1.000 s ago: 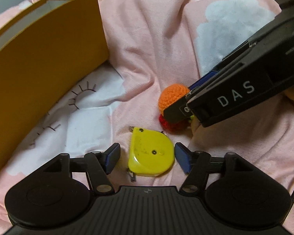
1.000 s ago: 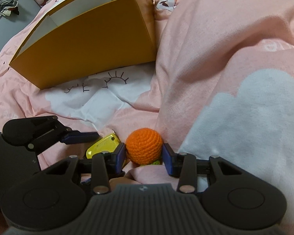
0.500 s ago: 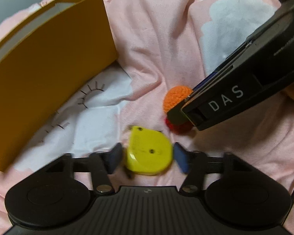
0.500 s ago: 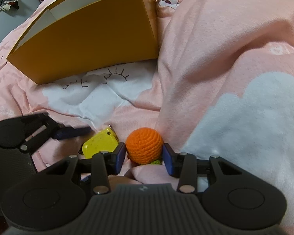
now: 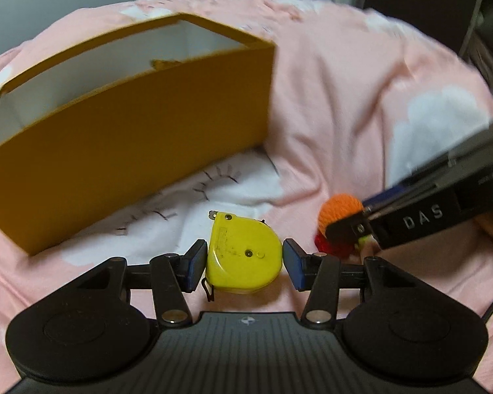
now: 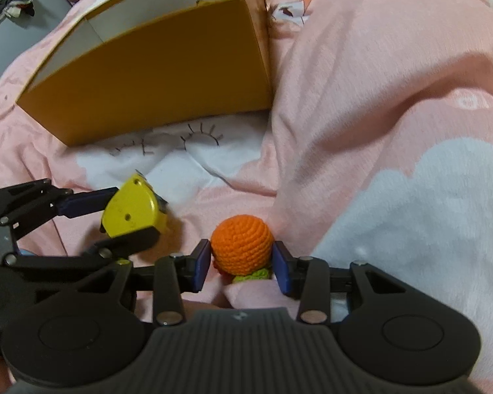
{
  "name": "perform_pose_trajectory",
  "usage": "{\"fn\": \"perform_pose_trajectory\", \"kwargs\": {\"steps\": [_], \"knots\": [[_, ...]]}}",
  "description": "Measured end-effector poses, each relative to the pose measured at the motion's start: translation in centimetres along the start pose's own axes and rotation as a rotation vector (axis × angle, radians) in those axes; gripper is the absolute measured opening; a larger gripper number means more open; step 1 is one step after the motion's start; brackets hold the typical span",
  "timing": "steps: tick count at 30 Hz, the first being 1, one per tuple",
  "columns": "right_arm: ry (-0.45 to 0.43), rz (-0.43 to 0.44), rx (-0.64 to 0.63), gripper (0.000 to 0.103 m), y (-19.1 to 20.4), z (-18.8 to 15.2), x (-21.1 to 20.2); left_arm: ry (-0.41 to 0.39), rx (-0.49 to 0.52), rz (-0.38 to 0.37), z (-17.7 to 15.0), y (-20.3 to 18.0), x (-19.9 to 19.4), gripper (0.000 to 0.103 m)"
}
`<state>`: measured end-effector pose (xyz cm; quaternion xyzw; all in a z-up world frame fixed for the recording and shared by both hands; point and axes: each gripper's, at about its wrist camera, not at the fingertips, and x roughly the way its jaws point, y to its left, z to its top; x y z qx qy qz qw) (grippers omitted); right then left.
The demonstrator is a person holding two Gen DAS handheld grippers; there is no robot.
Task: Organize objects
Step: 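Grasp the yellow tape measure with the left gripper while the right gripper holds the ball, then carry the tape measure and ball over the orange box with both grippers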
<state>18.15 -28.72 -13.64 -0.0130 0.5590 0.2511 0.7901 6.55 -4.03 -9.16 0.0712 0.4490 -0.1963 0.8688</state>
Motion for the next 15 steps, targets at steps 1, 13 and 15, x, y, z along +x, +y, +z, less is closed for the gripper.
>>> {"fn": "perform_pose_trajectory", "kwargs": {"steps": [1,13,15], "knots": [[-0.008,0.008,0.000,0.042,0.1,0.2,-0.3,-0.012,-0.026,-0.006,0.3,0.5,-0.5,0.058],[-0.205,0.015,-0.206,0.042,4.2,4.6,-7.5,-0.173,-0.223,-0.120,4.6,4.7,-6.8,0.058],[-0.233,0.016,-0.254,0.042,5.0,5.6,-8.5,-0.198,-0.240,-0.136,5.6,5.3,-7.6,0.058]]}}
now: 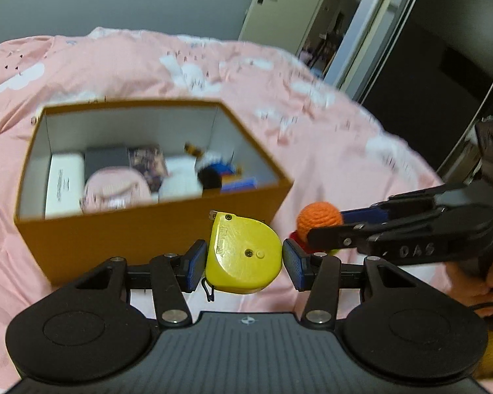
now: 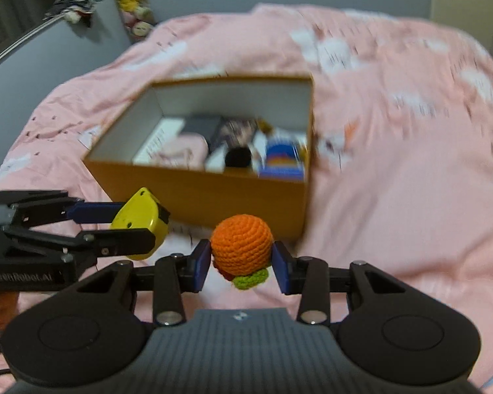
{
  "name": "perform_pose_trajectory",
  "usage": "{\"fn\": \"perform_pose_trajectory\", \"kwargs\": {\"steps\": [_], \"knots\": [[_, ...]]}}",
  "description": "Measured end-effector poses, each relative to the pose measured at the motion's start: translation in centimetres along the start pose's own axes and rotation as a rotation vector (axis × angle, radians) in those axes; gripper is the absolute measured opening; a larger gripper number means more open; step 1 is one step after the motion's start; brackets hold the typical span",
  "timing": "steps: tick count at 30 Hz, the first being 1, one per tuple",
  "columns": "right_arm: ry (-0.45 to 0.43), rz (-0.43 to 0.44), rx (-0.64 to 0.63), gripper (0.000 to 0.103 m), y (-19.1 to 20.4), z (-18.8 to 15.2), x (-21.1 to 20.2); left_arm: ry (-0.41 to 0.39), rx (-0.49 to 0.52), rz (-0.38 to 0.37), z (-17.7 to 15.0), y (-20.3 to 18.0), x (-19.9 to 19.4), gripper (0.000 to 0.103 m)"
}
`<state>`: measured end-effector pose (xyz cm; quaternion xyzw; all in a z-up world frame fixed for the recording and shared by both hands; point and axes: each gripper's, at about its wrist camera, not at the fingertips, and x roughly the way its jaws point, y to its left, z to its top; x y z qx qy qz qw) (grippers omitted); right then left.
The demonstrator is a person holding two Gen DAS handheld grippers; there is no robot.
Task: Organize objects
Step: 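Carry the tape measure and ball over the orange box with both grippers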
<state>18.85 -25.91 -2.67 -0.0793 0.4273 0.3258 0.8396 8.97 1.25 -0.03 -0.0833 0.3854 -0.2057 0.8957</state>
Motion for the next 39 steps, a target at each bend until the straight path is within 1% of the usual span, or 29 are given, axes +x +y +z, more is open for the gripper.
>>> {"fn": "perform_pose_trajectory", "kwargs": {"steps": [4,9,12,17,20,22,26,30,35,39], "knots": [[-0.034,-0.002,-0.091,0.042,0.7,2.8,-0.6,-0.041,0.002,0.011,2.9,0.5,-0.4,0.058],[-0.047,-0.024,-0.204,0.042,0.7,6.8,0.8,-0.052,-0.013,0.018,6.5,2.2,0.4,0.058],[-0.031,-0.025,-0.264,0.042,0.2,9.1,2.6,-0.036,-0.021,0.019,8.2,3.6,1.7,0.058],[0.012,-0.065,-0.418,0.042,0.1,11.8,6.6,0.015,-0.023,0.014,10.2,5.8,5.1,0.058],[0.043,-0.071,-0.489,0.042,0.0,13.2,9.4,0.034,-0.037,0.019,11.1,7.1,7.0,0.058],[0.060,-0.088,-0.533,0.042,0.0,13.8,11.1,0.050,-0.046,0.020,11.7,8.0,8.4,0.058],[0.084,-0.155,-0.647,0.042,0.0,14.9,15.0,0.075,-0.078,0.017,12.3,9.6,10.7,0.058],[0.156,-0.171,-0.675,0.042,-0.5,15.8,18.5,0.084,-0.125,0.001,12.4,11.1,12.4,0.058],[0.192,-0.203,-0.731,0.042,-0.6,15.5,20.8,0.103,-0.162,-0.005,12.6,12.6,14.2,0.058],[0.221,-0.236,-0.778,0.043,-0.6,15.0,22.2,0.111,-0.163,-0.011,12.8,12.8,15.0,0.058]]}}
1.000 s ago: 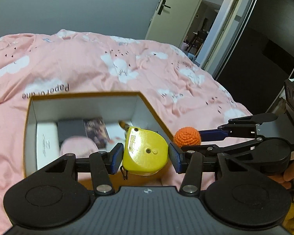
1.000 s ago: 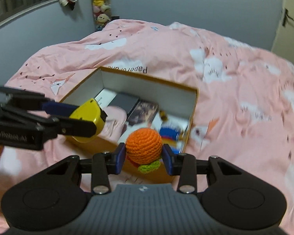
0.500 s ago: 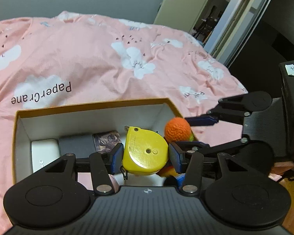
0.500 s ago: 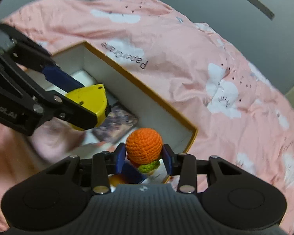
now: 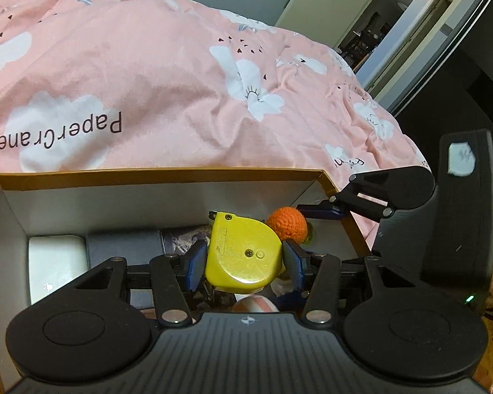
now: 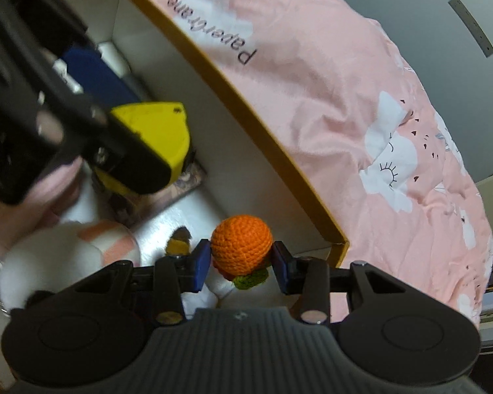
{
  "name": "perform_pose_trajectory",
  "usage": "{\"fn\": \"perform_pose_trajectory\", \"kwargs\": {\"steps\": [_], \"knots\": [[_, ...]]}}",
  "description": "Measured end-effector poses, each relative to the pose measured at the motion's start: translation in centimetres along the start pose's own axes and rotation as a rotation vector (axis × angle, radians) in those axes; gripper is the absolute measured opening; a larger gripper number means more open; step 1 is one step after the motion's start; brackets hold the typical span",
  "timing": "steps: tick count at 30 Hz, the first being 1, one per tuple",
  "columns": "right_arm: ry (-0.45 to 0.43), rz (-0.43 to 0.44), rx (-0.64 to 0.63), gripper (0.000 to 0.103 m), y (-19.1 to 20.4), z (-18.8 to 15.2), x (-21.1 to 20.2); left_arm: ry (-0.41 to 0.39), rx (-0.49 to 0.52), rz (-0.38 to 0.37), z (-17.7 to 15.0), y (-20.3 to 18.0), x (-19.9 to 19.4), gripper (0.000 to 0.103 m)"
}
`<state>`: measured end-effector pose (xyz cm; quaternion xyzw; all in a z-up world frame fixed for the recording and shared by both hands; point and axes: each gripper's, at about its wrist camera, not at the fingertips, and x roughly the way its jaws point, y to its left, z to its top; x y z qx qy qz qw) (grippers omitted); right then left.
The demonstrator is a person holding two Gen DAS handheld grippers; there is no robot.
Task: Organize objects
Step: 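Carry the tape measure and ball over the orange box with both grippers, then lower the tape measure and ball into the box and open both grippers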
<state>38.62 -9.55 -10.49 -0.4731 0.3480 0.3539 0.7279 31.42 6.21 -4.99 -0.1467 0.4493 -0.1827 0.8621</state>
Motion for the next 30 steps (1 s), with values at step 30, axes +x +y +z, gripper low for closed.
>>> {"fn": "perform_pose_trajectory", "kwargs": {"steps": [30], "knots": [[-0.175,-0.060,0.304,0.050,-2.5,-5.5,-7.5,0.118,0.076,0.219,0.9,-3.8,7.4,0.057]]}}
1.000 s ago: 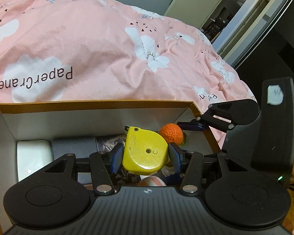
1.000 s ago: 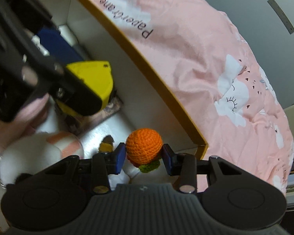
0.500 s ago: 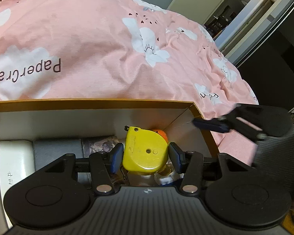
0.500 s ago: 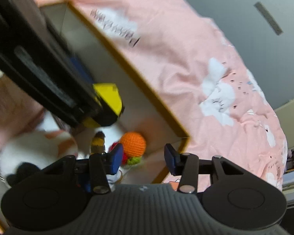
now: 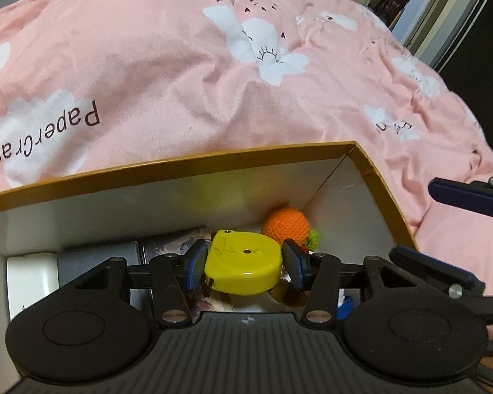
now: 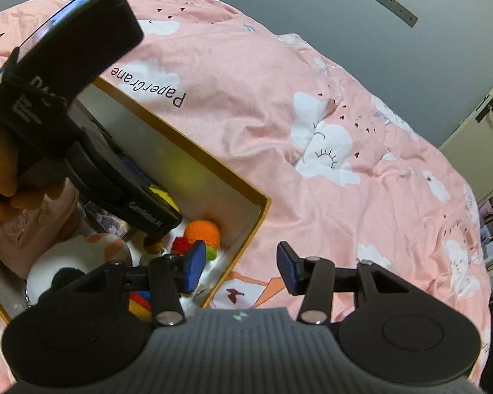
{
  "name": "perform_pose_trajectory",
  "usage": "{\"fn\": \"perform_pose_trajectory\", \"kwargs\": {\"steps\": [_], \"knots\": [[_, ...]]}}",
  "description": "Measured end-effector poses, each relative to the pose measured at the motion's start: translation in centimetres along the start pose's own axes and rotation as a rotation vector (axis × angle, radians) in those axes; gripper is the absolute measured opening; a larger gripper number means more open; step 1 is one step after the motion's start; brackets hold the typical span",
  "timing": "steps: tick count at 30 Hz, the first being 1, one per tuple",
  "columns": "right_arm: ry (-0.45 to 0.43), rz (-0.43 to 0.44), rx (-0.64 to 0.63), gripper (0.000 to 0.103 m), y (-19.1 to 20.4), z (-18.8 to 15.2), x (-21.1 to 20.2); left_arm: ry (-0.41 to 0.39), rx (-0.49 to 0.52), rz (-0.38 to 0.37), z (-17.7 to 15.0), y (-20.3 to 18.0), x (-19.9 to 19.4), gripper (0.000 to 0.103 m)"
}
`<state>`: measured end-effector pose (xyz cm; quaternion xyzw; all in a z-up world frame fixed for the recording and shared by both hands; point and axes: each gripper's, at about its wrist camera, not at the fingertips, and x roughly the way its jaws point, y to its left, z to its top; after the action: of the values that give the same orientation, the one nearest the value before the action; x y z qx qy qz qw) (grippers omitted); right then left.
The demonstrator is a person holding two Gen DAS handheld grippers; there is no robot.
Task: Organize objects
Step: 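Lower the tape measure and ball into the box and open both grippers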
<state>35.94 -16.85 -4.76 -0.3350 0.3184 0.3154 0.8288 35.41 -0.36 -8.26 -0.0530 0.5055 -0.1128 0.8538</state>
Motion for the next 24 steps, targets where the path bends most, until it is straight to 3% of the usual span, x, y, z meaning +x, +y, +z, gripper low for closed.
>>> {"fn": "perform_pose_trajectory", "kwargs": {"steps": [2,7,13,20,24], "knots": [[0.006,0.009,0.016,0.050,-0.2,-0.4,0.1,0.005,0.004,0.023,0.1,-0.3,0.3,0.057],[0.010,0.016,0.030,0.050,-0.1,-0.7,0.3,0.002,-0.030,-0.049,0.1,-0.1,0.0,0.059],[0.010,0.024,0.057,0.050,-0.2,-1.0,-0.3,-0.023,-0.058,-0.067,-0.1,0.4,-1.9,0.059],[0.020,0.119,0.161,0.051,-0.4,-0.9,-2.0,-0.122,-0.005,-0.063,-1.4,-0.5,-7.6,0.059],[0.001,0.174,0.219,0.057,-0.2,-0.6,-4.4,-0.191,0.041,-0.037,-2.5,-1.6,-12.1,0.059]]}}
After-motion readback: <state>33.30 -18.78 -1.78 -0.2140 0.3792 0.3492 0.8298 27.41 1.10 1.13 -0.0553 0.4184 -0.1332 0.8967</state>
